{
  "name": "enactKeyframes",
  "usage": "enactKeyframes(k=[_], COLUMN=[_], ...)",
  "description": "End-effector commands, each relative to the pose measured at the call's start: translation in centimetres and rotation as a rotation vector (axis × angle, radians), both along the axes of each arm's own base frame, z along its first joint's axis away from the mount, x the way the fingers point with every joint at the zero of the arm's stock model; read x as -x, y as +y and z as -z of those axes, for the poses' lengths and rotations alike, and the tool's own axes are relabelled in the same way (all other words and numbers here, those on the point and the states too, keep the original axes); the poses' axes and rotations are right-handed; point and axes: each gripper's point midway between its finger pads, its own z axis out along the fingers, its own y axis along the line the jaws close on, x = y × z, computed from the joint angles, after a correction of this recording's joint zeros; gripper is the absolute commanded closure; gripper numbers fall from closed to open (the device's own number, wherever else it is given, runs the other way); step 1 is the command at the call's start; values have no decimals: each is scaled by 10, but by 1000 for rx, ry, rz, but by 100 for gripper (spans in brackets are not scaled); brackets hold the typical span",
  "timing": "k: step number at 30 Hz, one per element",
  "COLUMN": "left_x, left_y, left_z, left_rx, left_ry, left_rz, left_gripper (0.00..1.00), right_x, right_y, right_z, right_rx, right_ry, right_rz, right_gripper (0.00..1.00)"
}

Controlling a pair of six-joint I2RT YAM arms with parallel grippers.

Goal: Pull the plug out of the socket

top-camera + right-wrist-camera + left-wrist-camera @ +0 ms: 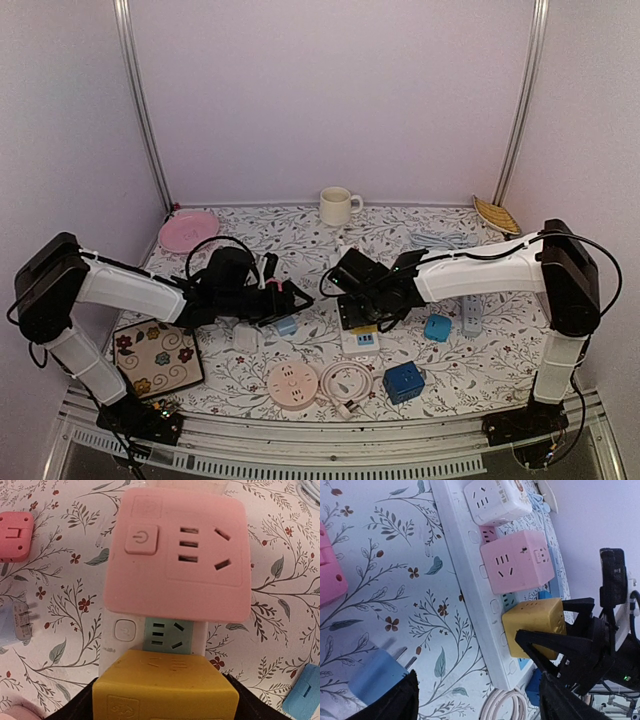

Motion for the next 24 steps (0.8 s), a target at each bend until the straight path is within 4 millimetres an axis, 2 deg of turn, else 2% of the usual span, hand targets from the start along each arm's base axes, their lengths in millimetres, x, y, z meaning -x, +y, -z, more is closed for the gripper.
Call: enactKeyframes(k=[1, 9, 11, 15, 19, 24], left_x=[3, 3, 4, 4, 3, -2], left_y=[-7, -12, -14, -18, -23, -39], left_z=[-3, -2, 0, 8, 16, 22], left_rx=[35, 55, 61, 78, 107, 149], left_ry=[-8, 0, 9, 41, 86, 127], left_rz=[13, 23, 27, 31, 19, 23], left_gripper=[17, 18, 18, 19, 19, 22], right_x=[3, 3, 2, 0, 5, 9], right_y=[6, 11, 13, 16, 15, 15], right_z=[-3, -22, -29, -44, -50, -63], right_rx=[-15, -71, -105, -225, -324, -407], right_ry=[11, -7, -15, -24, -18, -41], right_rz=[-20, -38, -39, -48, -70, -77], right_gripper=[30, 62, 67, 72, 76, 79])
